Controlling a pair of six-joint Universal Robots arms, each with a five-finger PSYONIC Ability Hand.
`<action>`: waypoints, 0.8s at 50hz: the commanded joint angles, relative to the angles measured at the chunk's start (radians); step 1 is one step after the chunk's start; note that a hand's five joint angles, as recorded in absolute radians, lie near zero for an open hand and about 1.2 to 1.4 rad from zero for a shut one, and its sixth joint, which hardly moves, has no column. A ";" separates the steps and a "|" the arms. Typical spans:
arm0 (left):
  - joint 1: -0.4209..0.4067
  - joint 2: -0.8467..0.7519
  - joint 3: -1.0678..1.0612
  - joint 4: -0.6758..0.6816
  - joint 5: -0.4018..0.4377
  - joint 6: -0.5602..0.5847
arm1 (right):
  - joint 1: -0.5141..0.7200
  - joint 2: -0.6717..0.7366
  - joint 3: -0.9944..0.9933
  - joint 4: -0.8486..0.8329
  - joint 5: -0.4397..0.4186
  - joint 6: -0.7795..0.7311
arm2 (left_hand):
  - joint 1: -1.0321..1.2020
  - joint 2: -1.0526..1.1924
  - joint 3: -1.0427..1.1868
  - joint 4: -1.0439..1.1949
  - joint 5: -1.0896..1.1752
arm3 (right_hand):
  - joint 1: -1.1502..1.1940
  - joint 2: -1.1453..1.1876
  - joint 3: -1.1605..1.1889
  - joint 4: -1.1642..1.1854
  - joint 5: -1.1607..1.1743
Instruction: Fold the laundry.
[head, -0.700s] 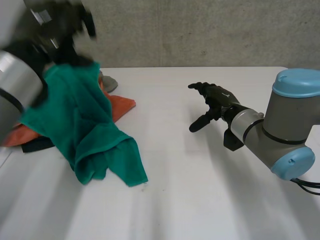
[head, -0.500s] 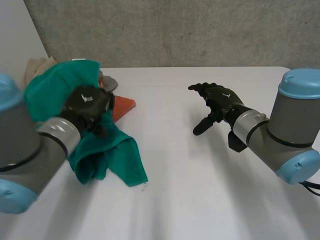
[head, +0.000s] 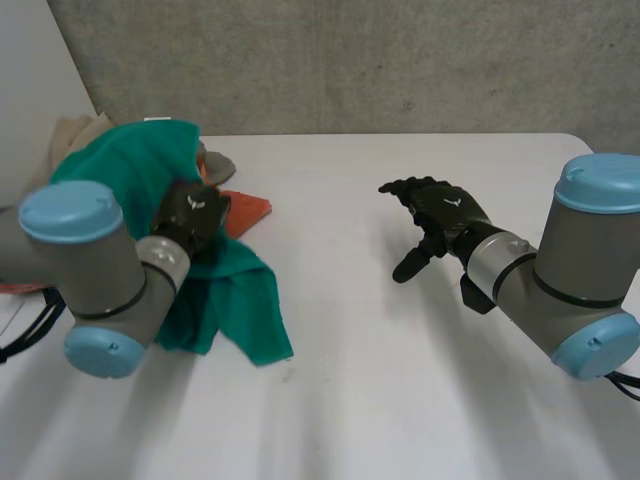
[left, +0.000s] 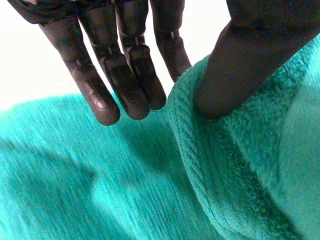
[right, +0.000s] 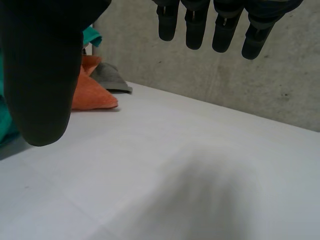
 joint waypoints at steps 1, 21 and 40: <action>-0.130 0.149 0.103 -0.078 0.007 -0.227 | -0.039 -0.017 -0.016 0.000 0.014 0.005 | 0.233 0.199 0.207 0.198 0.255 | -0.028 -0.010 -0.007 -0.008 -0.024; -0.527 -0.240 0.585 -0.212 -0.056 -0.448 | -0.182 0.000 -0.096 0.011 0.221 0.020 | -0.230 -0.265 -0.257 -0.265 -0.209 | -0.052 -0.034 -0.031 -0.031 -0.048; -0.223 0.169 0.223 -0.201 -0.026 -0.390 | -0.137 -0.089 -0.142 0.187 0.109 -0.200 | -0.988 -1.023 -1.015 -1.023 -0.967 | -0.052 -0.034 -0.031 -0.031 -0.048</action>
